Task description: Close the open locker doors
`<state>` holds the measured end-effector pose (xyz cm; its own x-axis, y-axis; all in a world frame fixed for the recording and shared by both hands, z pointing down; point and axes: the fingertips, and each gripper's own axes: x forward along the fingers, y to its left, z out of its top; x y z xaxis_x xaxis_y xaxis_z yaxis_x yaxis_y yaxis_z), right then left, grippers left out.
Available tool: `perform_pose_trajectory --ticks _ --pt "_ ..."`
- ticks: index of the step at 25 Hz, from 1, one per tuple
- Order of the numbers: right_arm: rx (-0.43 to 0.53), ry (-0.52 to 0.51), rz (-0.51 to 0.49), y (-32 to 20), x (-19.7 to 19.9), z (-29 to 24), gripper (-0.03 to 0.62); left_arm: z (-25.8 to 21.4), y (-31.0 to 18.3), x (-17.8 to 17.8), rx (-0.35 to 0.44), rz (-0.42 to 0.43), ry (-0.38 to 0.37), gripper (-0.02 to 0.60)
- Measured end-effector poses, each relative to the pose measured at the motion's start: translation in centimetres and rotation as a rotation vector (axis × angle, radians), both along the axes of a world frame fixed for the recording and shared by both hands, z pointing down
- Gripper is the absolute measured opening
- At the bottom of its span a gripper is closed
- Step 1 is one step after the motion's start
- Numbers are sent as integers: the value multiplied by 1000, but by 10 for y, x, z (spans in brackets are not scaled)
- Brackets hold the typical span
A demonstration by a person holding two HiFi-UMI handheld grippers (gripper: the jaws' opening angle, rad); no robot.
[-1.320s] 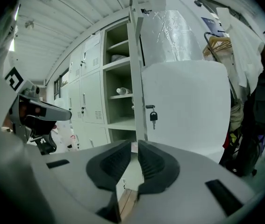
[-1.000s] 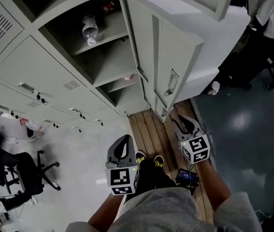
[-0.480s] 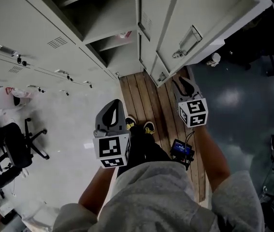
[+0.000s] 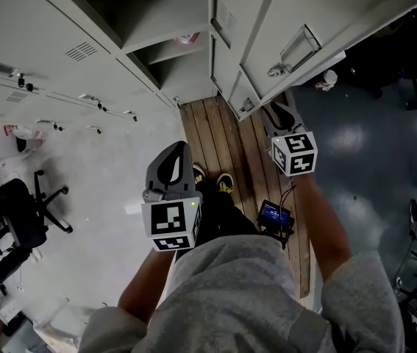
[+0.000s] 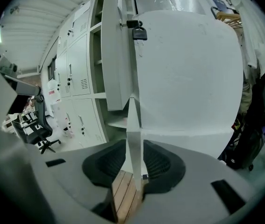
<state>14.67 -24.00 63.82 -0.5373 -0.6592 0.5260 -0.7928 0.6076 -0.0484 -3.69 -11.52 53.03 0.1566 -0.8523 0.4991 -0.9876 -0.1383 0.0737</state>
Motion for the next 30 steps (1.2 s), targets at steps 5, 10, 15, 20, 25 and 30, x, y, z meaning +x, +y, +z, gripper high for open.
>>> perform_pose_trajectory --ticks 5,10,15,20,25,30 --pt "7 32 -9 -5 -5 7 106 1 -1 -8 -5 -8 -3 9" --pt "2 43 -9 -6 -10 11 106 7 1 -15 -18 -10 1 9" --pt "-9 48 -4 -4 -16 13 106 6 -1 -20 -19 -8 9 9" --pt "-19 18 -19 6 -37 13 106 10 -2 -32 -24 -11 6 9" --pt "-31 -7 -72 23 -68 13 107 16 -2 -44 -33 -25 10 9" --pt "-39 3 -130 36 -101 14 107 21 -5 -62 -27 -52 8 9"
